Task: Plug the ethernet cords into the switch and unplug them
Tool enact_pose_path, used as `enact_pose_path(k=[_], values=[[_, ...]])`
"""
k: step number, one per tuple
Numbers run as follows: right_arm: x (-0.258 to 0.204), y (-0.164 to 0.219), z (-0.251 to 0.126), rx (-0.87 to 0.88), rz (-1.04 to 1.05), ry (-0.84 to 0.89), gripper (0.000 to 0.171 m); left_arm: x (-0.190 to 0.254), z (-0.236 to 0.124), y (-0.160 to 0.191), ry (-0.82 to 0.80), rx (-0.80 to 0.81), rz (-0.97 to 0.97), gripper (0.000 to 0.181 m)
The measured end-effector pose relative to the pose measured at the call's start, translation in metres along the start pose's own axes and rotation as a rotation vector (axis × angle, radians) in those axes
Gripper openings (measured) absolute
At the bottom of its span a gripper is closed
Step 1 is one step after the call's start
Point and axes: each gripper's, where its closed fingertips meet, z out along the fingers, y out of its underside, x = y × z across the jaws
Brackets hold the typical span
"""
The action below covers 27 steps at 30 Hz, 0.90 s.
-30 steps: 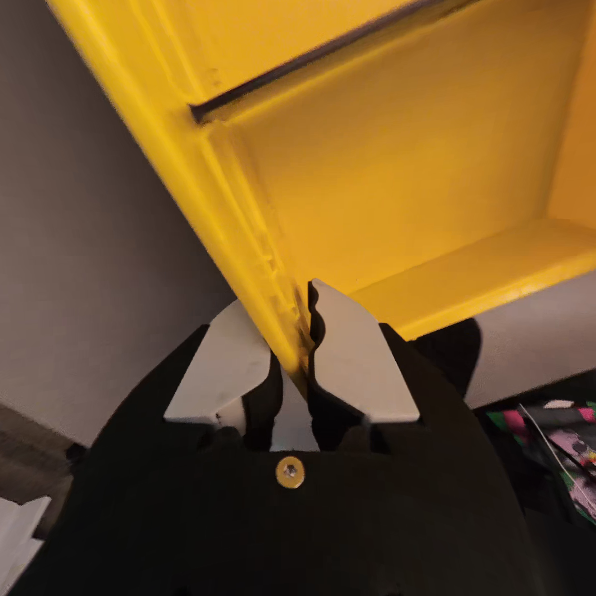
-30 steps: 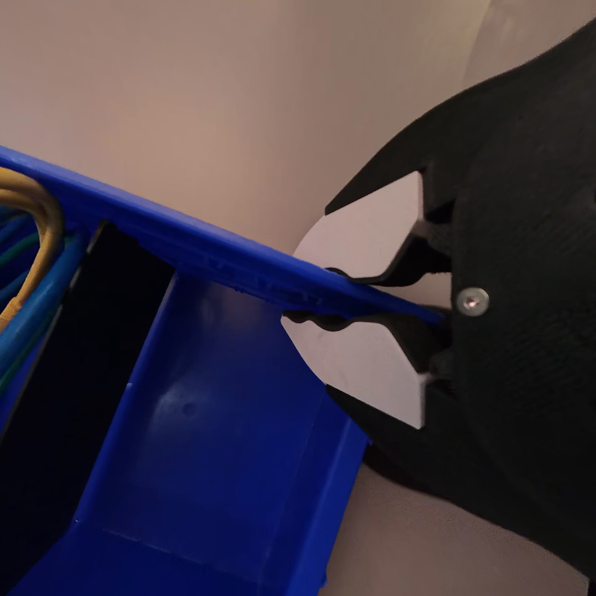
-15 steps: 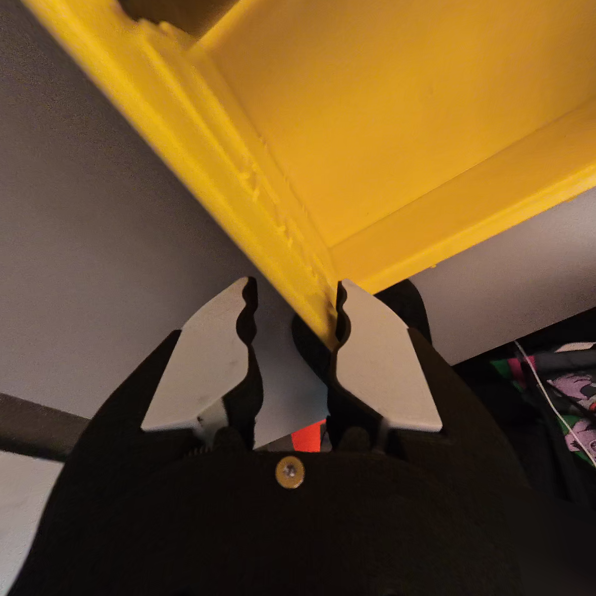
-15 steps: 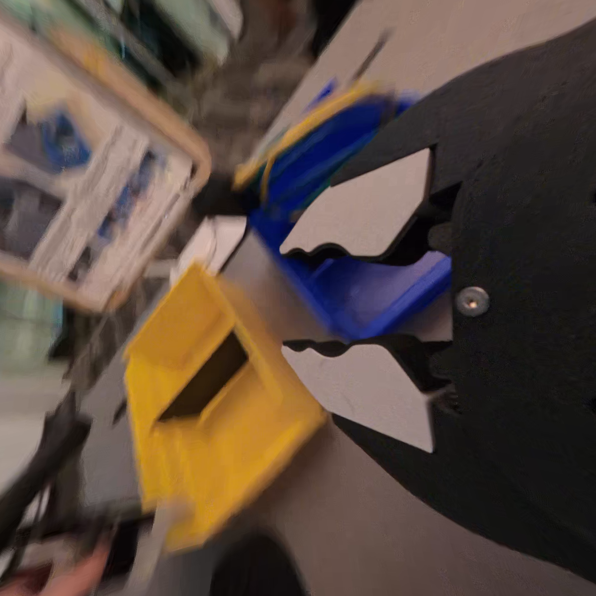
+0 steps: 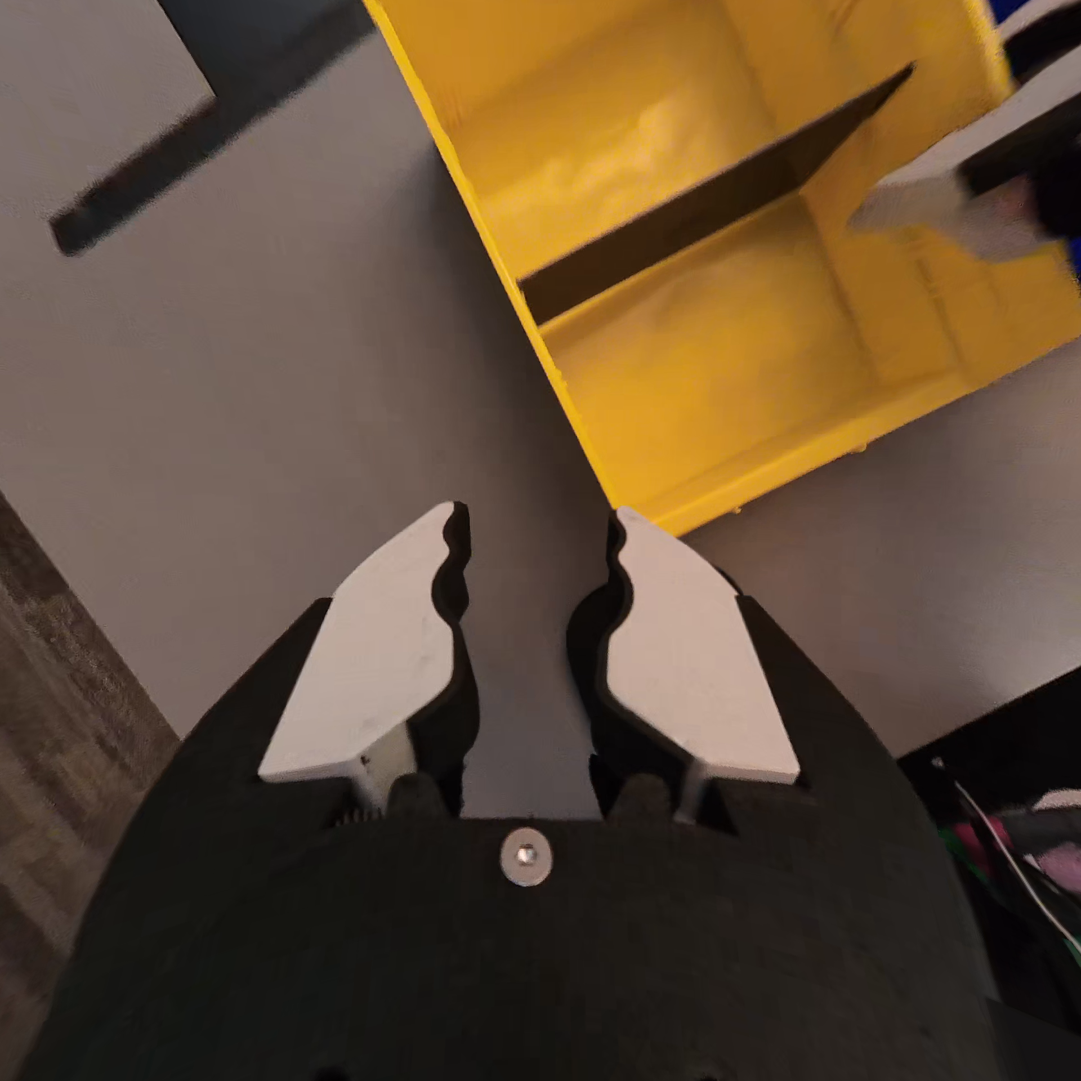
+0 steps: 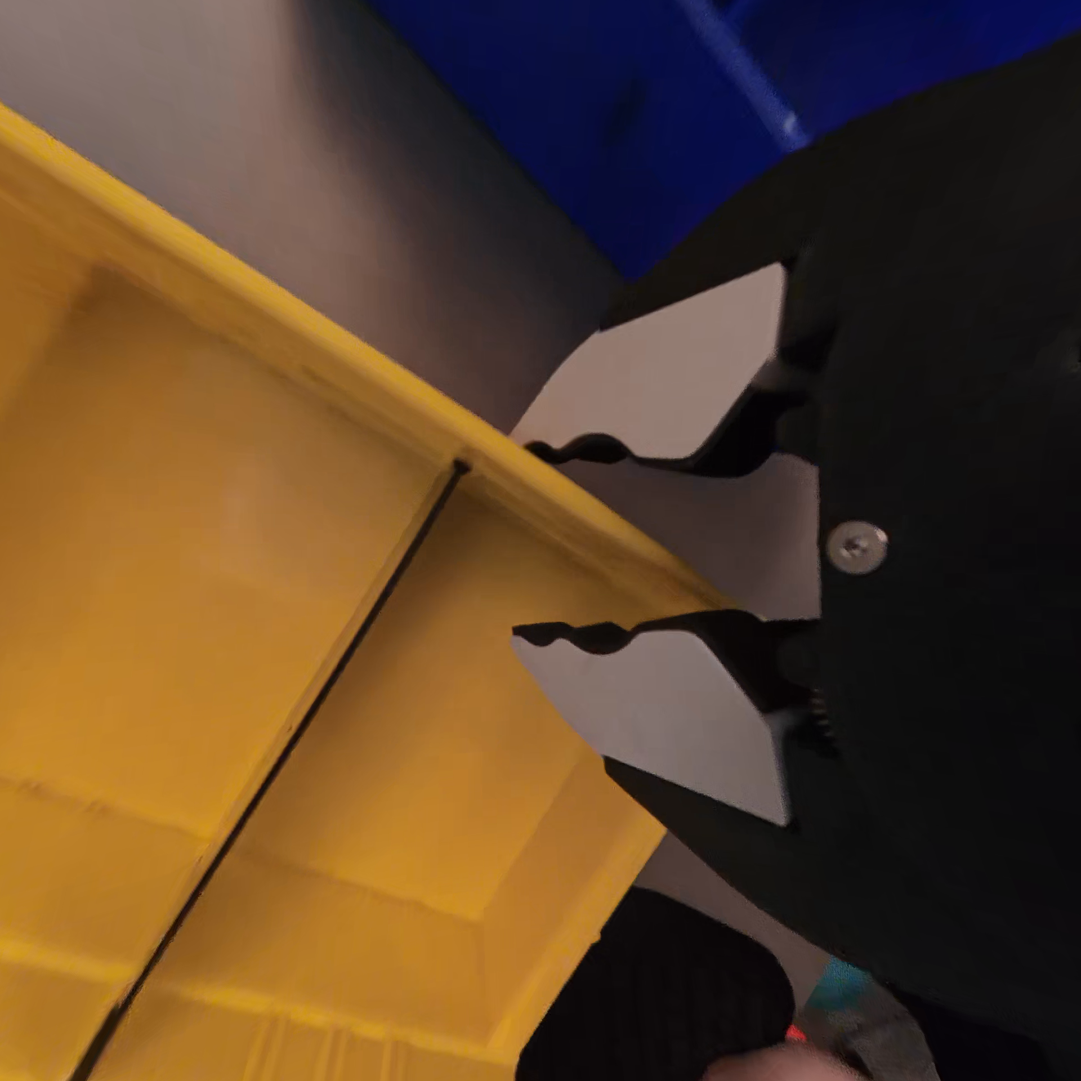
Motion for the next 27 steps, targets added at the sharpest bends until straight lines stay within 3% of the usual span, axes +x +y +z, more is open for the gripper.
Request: enact_pose_path(k=[7,11,15,18,21,24,27], values=[[0.012,0.003,0.019,-0.171,0.161,-0.071,0.019,0.002,-0.052,-0.058,-0.051,0.398,0.024,0.041],[0.011,0.007,0.006,-0.247,0.145,-0.035,0.008,-0.003,-0.121,-0.087,-0.097,0.805,-0.066,0.055],[-0.011,-0.005,-0.03,-0.289,0.078,-0.083,0.007,0.0,-0.194,-0.081,-0.117,1.205,-0.116,0.06],[-0.017,-0.023,-0.086,-0.253,0.034,-0.121,0.006,-0.004,-0.242,-0.064,-0.231,1.431,-0.172,0.059],[0.006,-0.039,-0.171,-0.149,0.009,-0.121,0.006,0.008,-0.251,-0.059,-0.164,1.474,-0.183,0.062],[0.061,-0.025,-0.271,-0.083,0.053,-0.121,0.006,0.028,-0.229,-0.076,0.041,1.39,-0.18,0.075],[0.135,0.025,-0.348,-0.005,0.132,-0.095,0.006,0.067,-0.181,-0.112,0.246,1.24,-0.127,0.094]])
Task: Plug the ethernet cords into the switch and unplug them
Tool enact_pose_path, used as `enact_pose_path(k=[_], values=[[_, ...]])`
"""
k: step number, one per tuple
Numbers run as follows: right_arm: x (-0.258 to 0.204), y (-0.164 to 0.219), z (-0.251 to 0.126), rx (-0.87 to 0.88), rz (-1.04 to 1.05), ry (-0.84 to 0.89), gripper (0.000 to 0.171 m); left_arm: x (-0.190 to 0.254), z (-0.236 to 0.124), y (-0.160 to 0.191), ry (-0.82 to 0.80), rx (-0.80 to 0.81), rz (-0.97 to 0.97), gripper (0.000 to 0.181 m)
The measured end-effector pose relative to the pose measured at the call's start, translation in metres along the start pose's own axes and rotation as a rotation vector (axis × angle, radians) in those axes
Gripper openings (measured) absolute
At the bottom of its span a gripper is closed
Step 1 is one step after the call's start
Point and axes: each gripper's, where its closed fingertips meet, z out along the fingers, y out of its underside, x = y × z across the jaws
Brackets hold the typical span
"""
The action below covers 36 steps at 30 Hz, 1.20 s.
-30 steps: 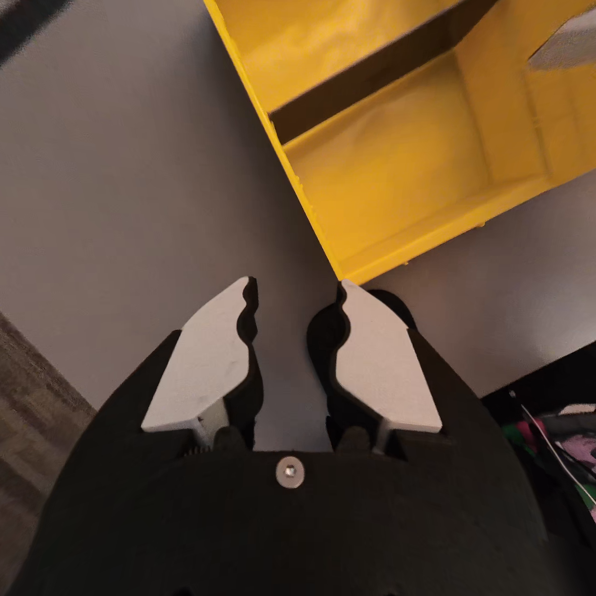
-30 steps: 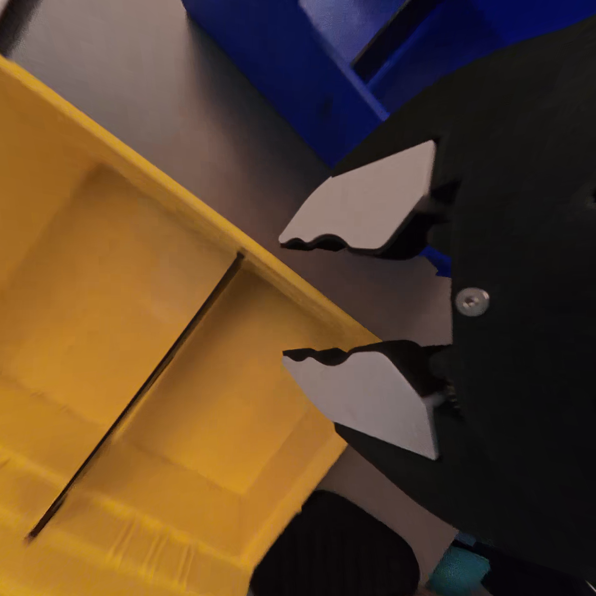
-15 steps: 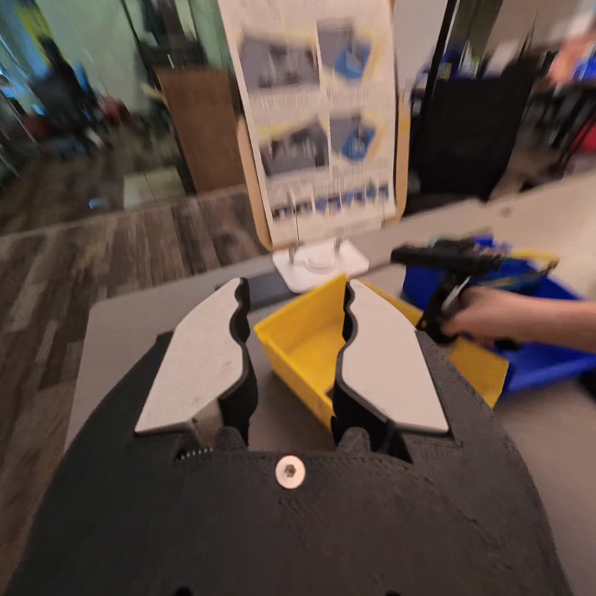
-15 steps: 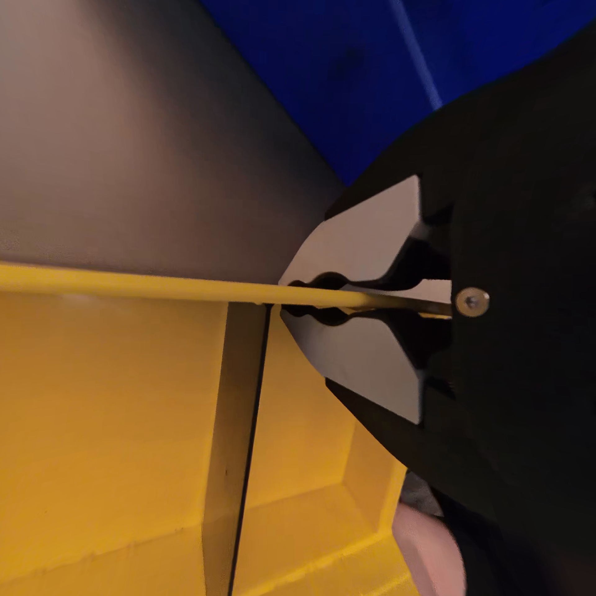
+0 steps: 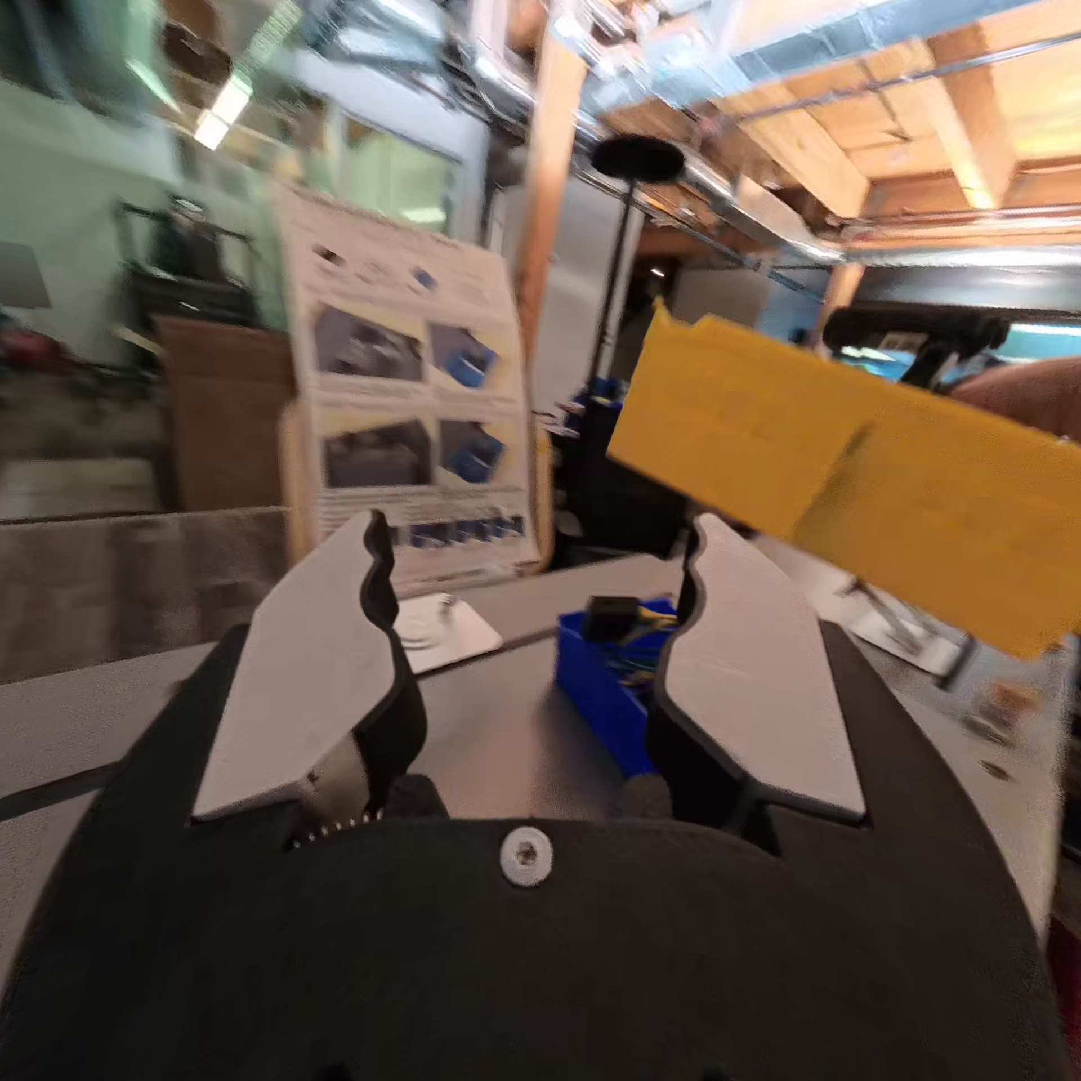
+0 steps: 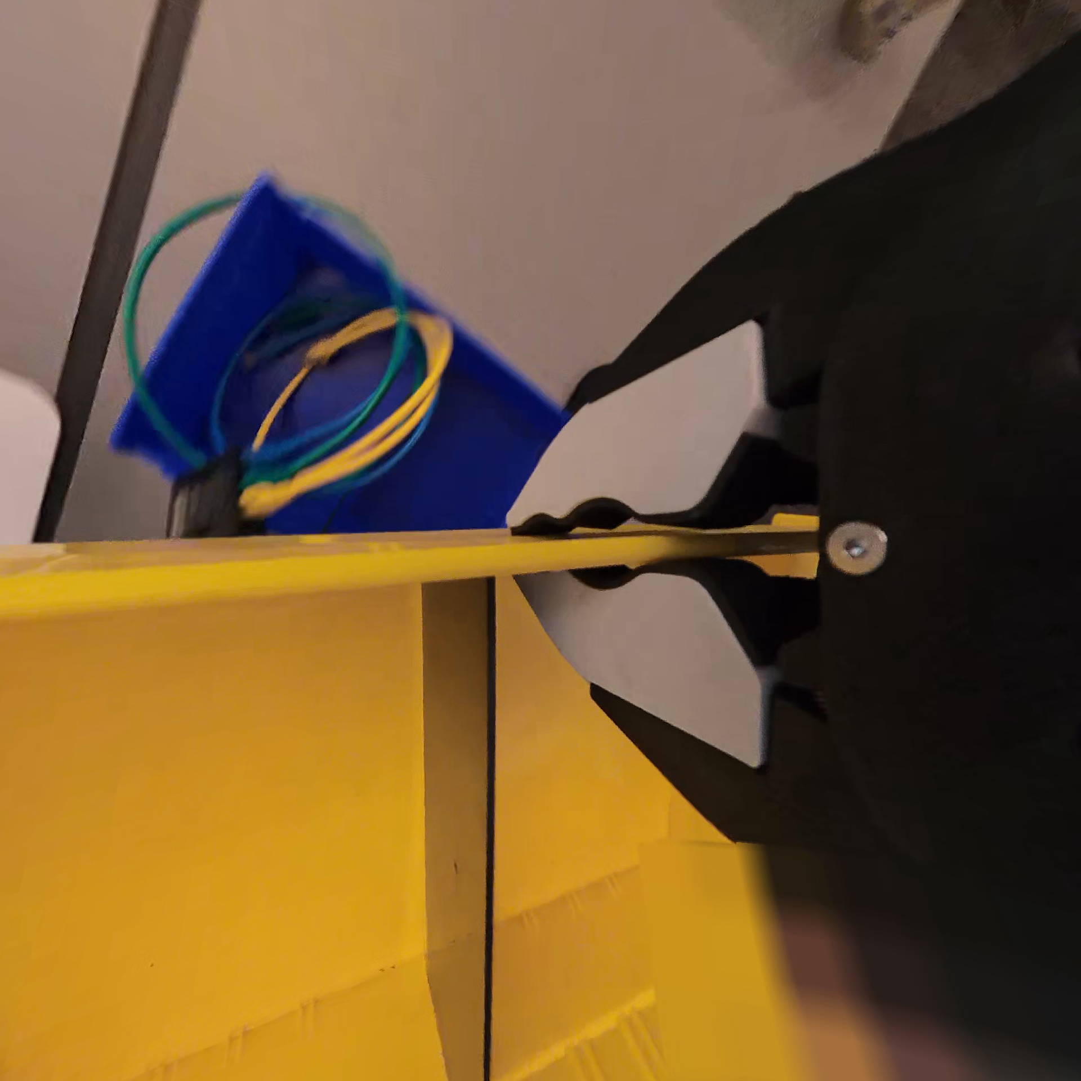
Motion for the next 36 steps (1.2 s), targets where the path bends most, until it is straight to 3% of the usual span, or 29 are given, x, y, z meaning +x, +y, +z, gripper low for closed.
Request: enact_pose_path(k=[2,4,6,9,13,20,21,23,25,29,33,36], values=[[0.058,0.037,-0.027,0.071,0.125,0.005,0.006,0.031,0.048,0.046,0.097,-0.13,-0.041,0.098],[0.119,0.076,-0.034,0.146,0.265,0.031,0.007,0.062,0.092,0.113,0.157,-0.332,-0.044,0.102],[0.175,0.116,-0.028,0.197,0.382,0.077,0.007,0.081,0.124,0.171,0.171,-0.449,-0.064,0.1],[0.241,0.172,0.002,0.22,0.516,0.125,0.008,0.1,0.153,0.229,0.202,-0.463,-0.18,0.08],[0.292,0.213,0.051,0.22,0.674,0.107,0.006,0.104,0.162,0.299,0.174,-0.708,-0.097,0.094],[0.324,0.205,0.108,0.189,0.694,0.155,0.006,0.129,0.137,0.38,0.295,-1.126,0.03,0.095],[0.321,0.2,0.115,0.177,0.681,0.148,0.007,0.131,0.133,0.385,0.323,-1.169,0.044,0.096],[0.313,0.191,0.128,0.152,0.661,0.123,0.007,0.129,0.13,0.382,0.337,-1.201,0.006,0.068],[0.302,0.18,0.14,0.138,0.631,0.105,0.007,0.108,0.127,0.378,0.304,-1.22,0.096,0.054],[0.29,0.162,0.156,0.171,0.642,0.093,0.013,0.013,0.133,0.355,0.047,-1.173,0.306,0.027],[0.267,0.147,0.186,0.144,0.608,0.046,0.018,-0.061,0.118,0.338,-0.043,-1.154,0.065,0.005],[0.258,0.134,0.199,0.136,0.59,0.045,0.013,-0.103,0.09,0.324,-0.072,-1.175,-0.003,0.006]])
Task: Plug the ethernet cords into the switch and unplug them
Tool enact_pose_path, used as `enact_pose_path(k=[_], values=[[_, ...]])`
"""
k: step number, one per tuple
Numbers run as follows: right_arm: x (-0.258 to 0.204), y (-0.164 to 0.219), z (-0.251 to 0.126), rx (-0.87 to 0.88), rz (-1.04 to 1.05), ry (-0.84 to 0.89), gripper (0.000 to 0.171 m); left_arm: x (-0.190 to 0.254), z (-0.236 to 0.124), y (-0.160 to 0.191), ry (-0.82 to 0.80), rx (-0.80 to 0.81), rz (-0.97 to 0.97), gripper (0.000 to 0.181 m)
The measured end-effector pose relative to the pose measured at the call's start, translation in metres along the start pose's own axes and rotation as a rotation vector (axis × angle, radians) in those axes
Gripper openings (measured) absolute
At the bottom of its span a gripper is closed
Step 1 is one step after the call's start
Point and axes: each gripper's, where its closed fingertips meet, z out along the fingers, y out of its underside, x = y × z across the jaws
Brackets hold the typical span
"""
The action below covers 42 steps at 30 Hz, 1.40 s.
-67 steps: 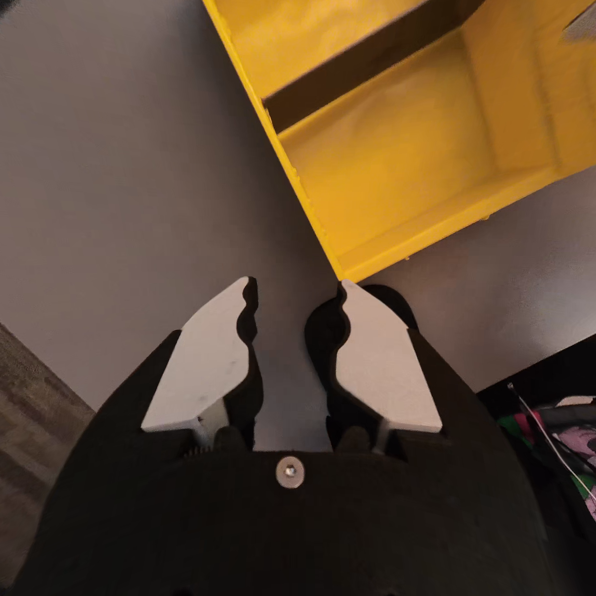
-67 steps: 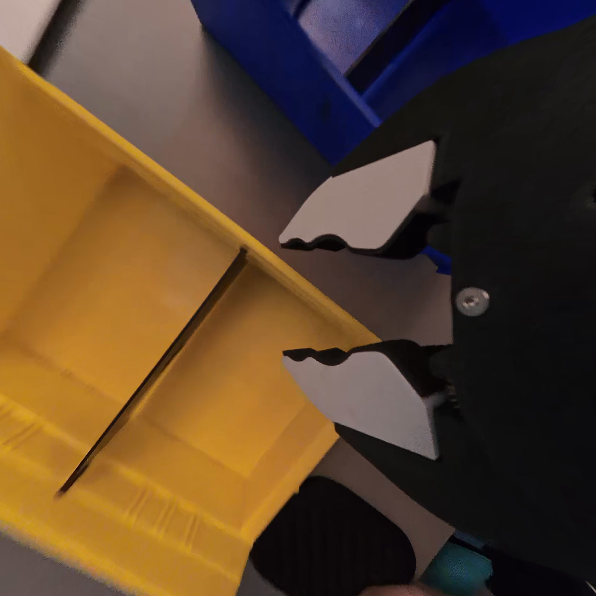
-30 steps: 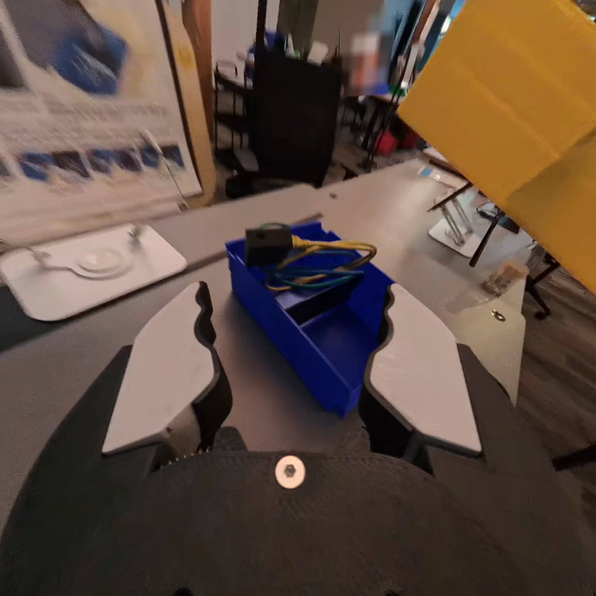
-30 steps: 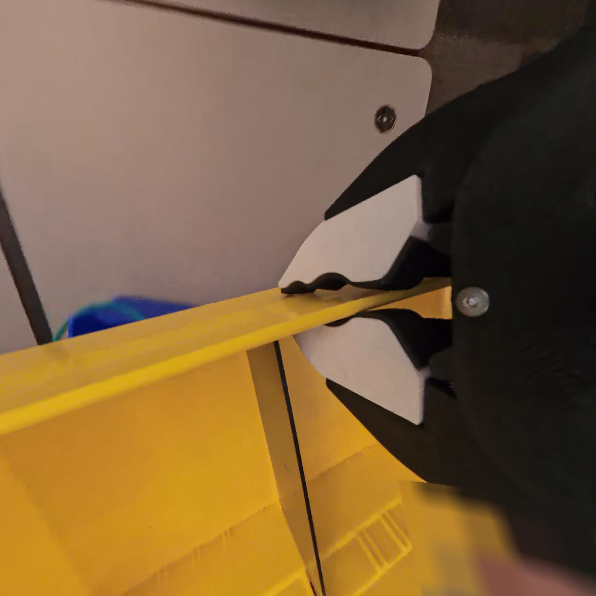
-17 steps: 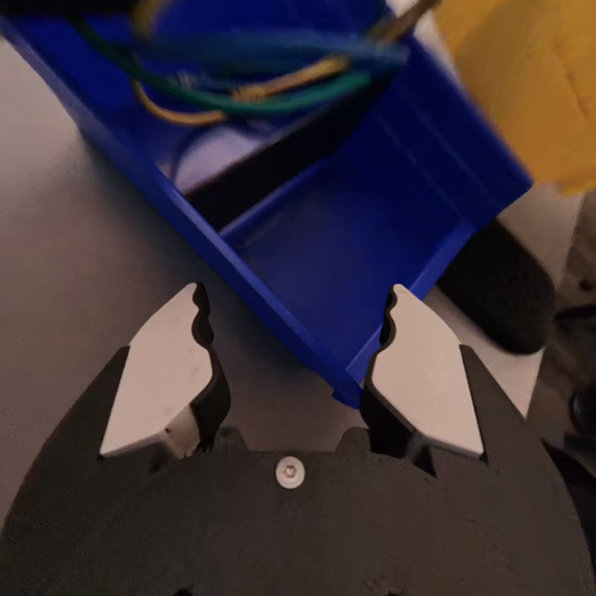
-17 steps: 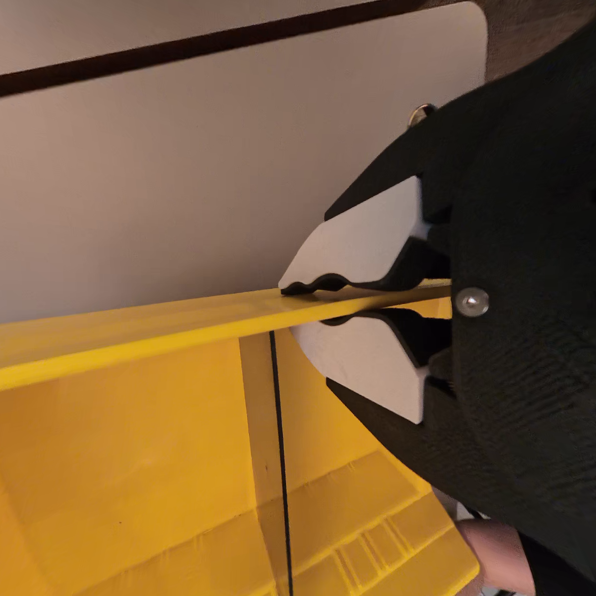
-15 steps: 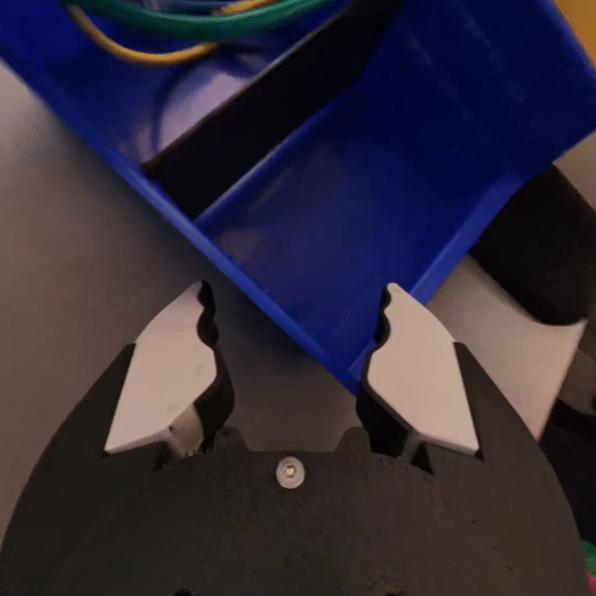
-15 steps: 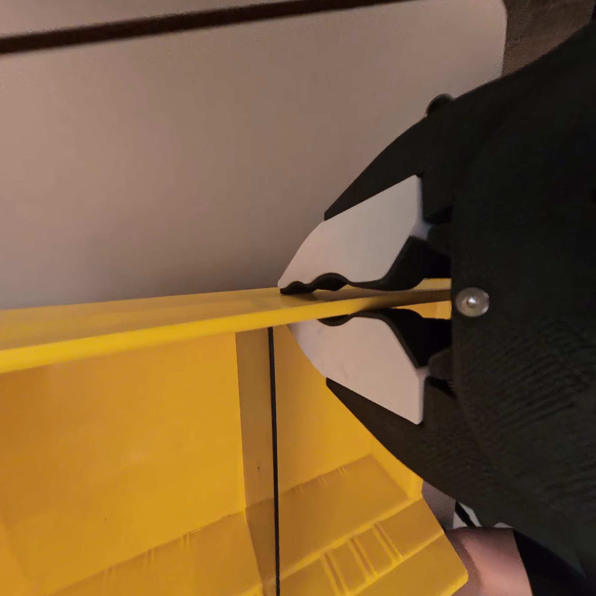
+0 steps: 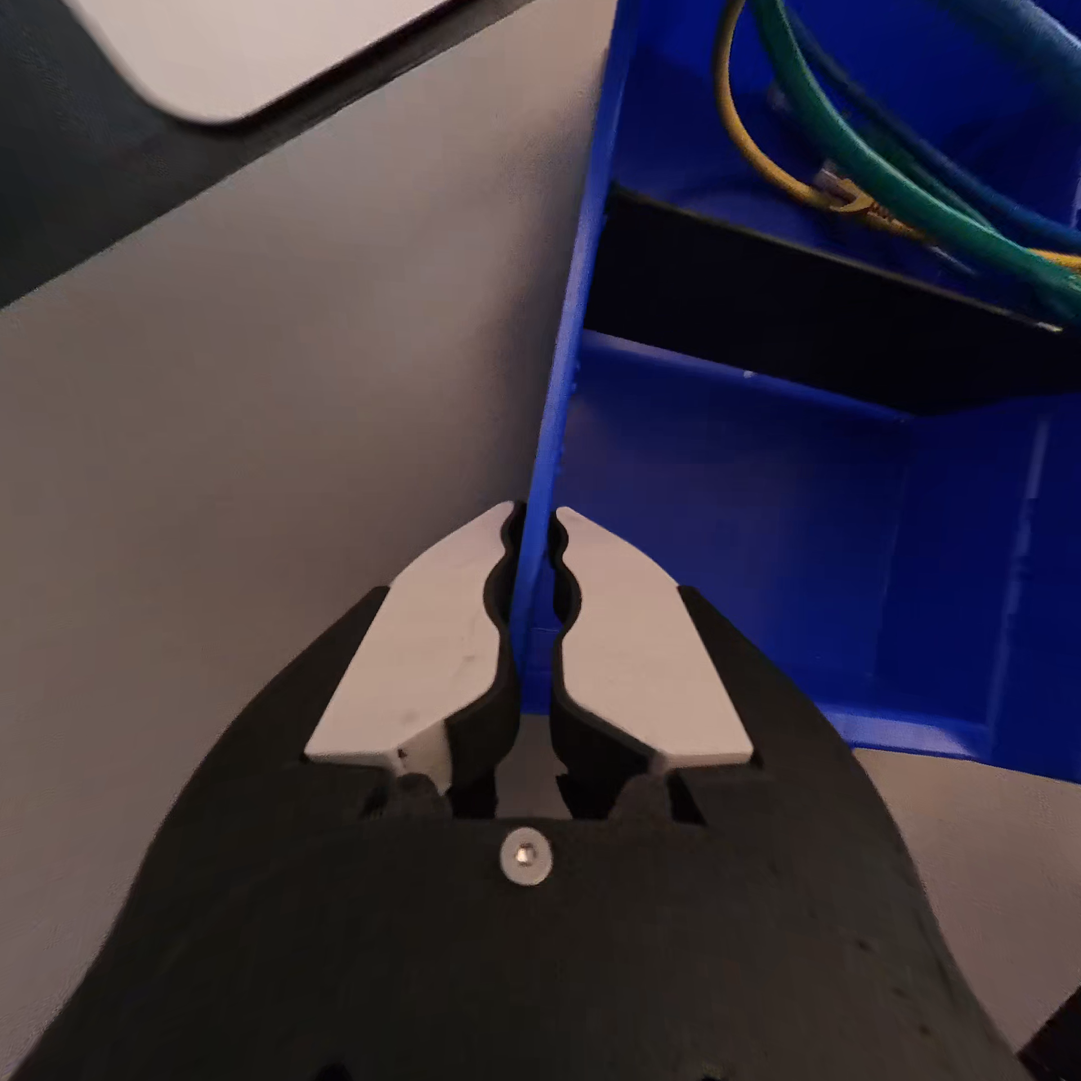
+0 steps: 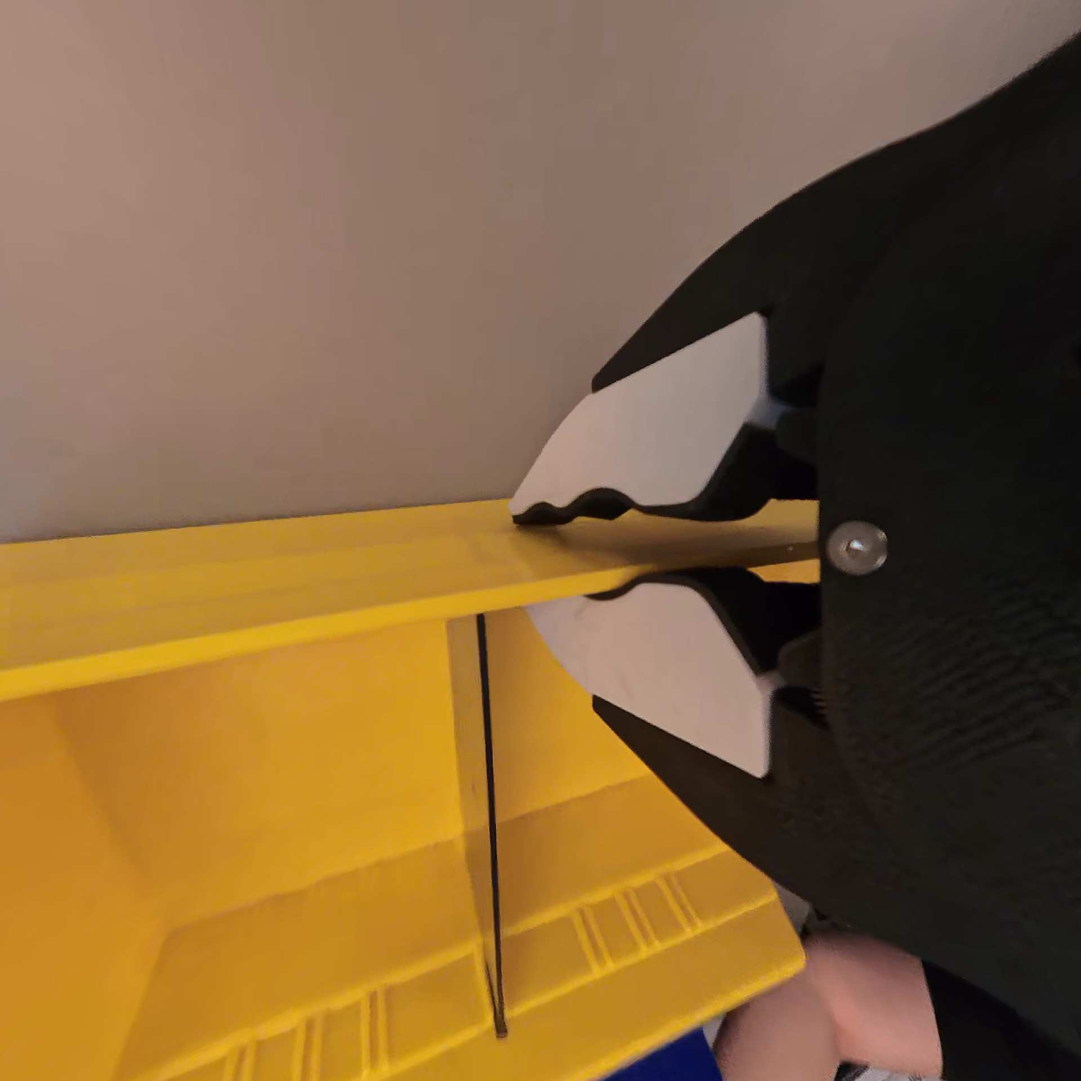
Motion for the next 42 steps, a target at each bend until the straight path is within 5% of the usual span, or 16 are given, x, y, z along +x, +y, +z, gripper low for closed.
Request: enact_pose_path(k=[9,18,29,42], values=[[0.025,-0.016,-0.01,0.006,0.038,0.078,0.013,-0.121,-0.084,0.092,-0.175,-0.081,-0.283,0.005],[0.055,-0.019,-0.024,0.033,0.153,0.103,0.013,-0.178,-0.152,0.182,-0.2,-0.014,-0.617,0.008],[0.035,-0.013,-0.013,-0.105,-0.141,0.25,0.007,-0.124,-0.141,0.186,-0.069,-0.231,-0.465,0.013],[0.044,-0.021,-0.015,-0.204,-0.309,0.321,0.009,-0.14,-0.145,0.187,-0.061,-0.18,-0.508,0.012]])
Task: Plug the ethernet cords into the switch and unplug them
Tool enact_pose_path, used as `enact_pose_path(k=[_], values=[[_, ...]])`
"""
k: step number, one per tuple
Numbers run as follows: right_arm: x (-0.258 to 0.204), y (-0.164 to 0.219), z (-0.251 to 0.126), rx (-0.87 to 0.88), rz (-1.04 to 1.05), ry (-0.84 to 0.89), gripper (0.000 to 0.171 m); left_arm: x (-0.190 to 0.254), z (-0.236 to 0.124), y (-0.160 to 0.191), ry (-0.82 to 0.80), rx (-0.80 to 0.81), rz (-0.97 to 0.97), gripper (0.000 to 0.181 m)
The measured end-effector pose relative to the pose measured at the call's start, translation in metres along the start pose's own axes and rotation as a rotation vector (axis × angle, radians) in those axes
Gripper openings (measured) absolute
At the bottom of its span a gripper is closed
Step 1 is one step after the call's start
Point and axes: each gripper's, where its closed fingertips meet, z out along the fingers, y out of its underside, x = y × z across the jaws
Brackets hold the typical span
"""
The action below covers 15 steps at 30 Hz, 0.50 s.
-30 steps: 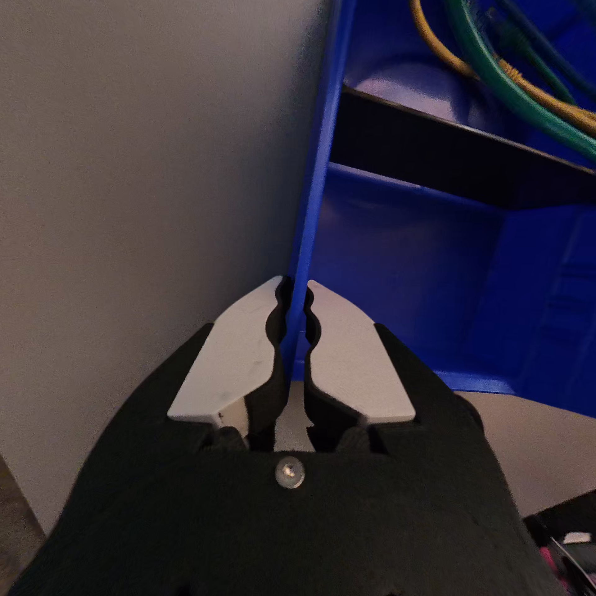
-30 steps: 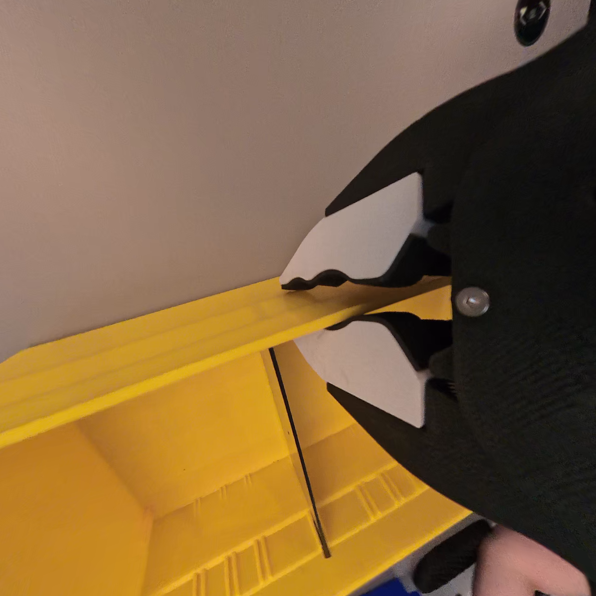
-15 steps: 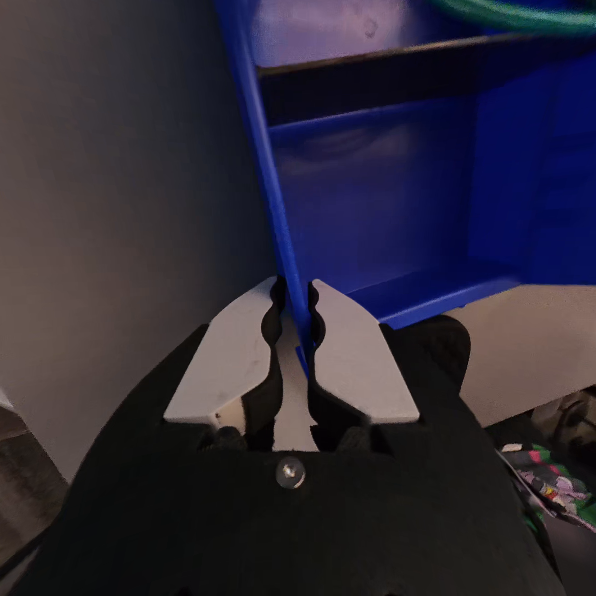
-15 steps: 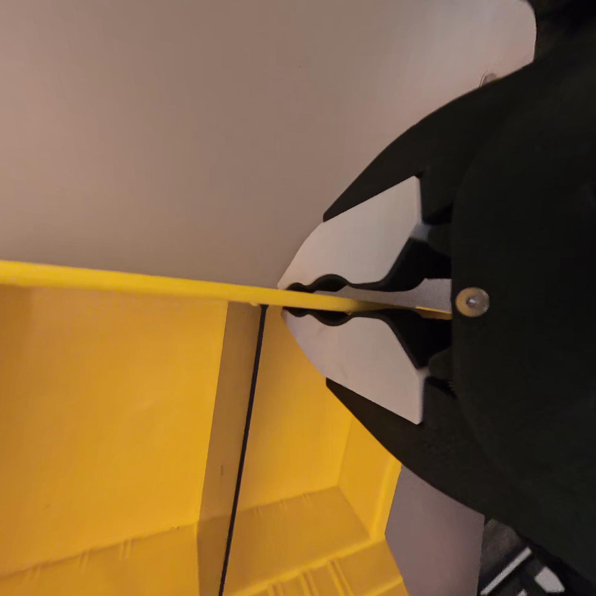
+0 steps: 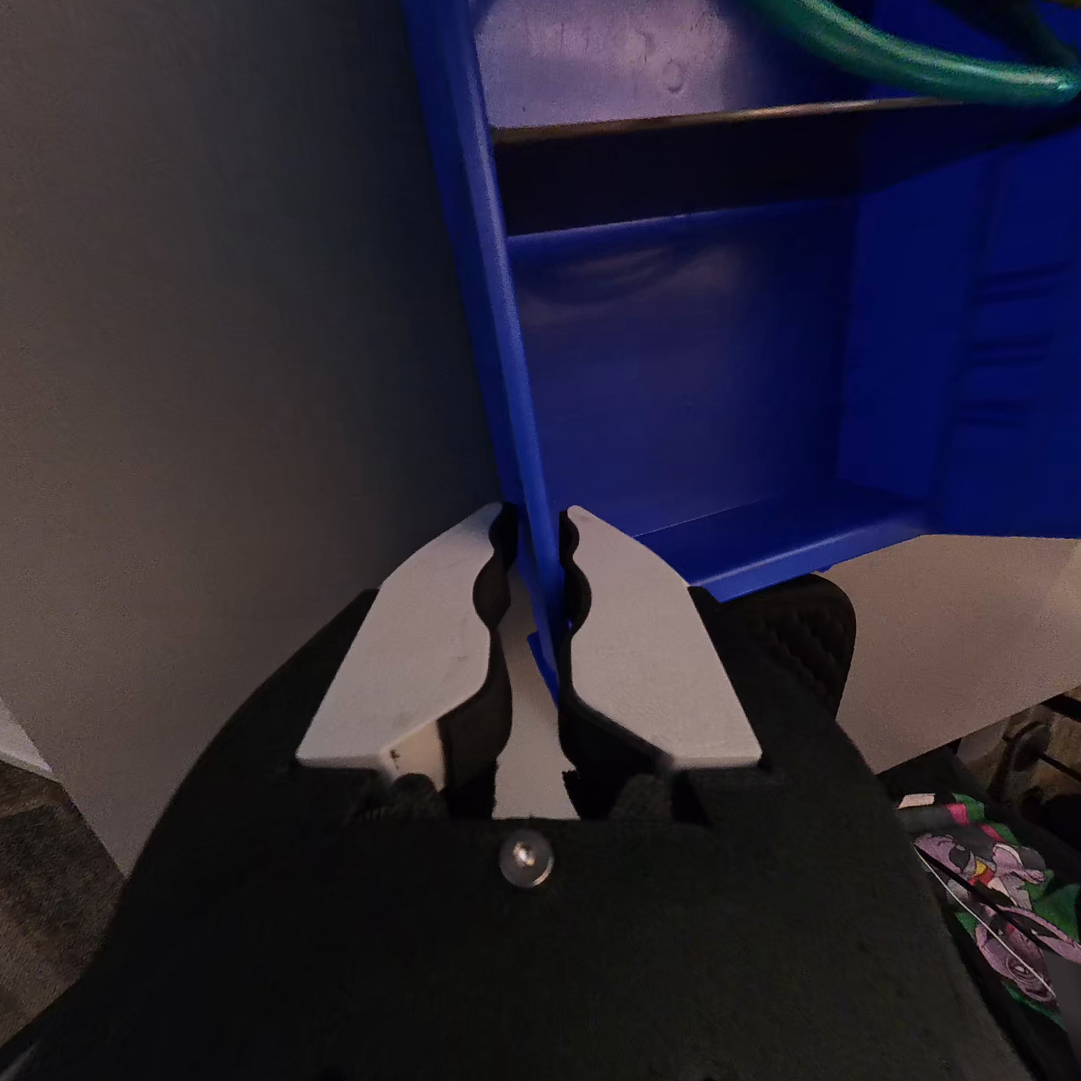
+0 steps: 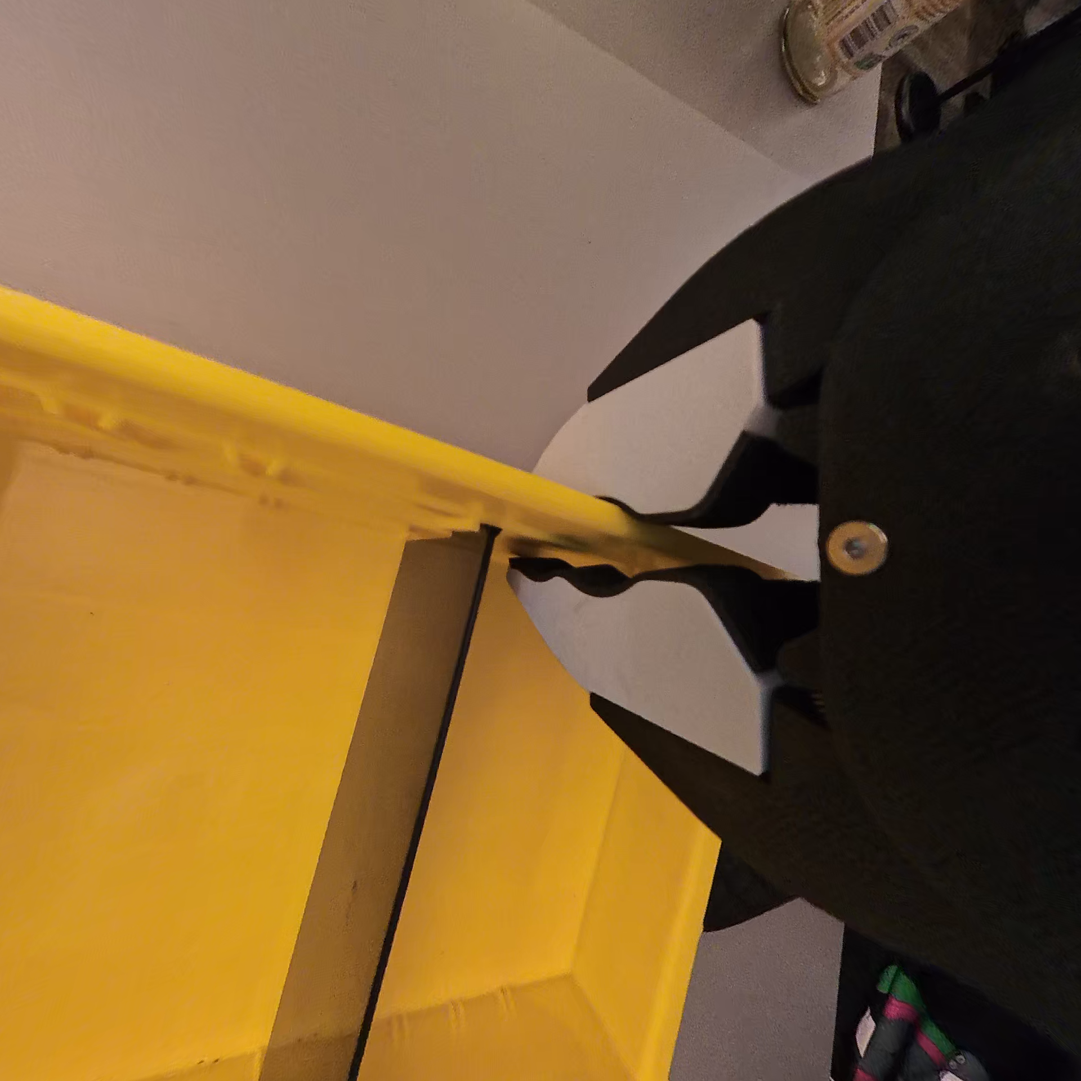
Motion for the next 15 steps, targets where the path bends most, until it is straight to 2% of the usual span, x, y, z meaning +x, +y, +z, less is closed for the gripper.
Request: enact_pose_path(k=[5,7,9,11,15], values=[[0.003,-0.004,0.0,0.036,-0.027,0.009,0.01,0.0,-0.002,-0.002,0.003,0.014,-0.031,0.013],[0.004,-0.007,0.0,0.078,-0.031,0.023,0.012,-0.002,-0.011,-0.008,-0.003,0.075,-0.078,0.013],[-0.003,-0.014,-0.004,0.162,-0.03,-0.029,0.029,-0.008,-0.032,-0.02,-0.021,0.198,-0.131,0.022],[-0.002,-0.022,-0.017,0.261,-0.016,-0.05,0.038,-0.011,-0.061,-0.034,-0.059,0.355,-0.132,0.022],[0.001,-0.038,-0.067,0.557,-0.044,-0.029,0.051,0.002,-0.141,-0.07,-0.229,0.778,0.077,0.024]])
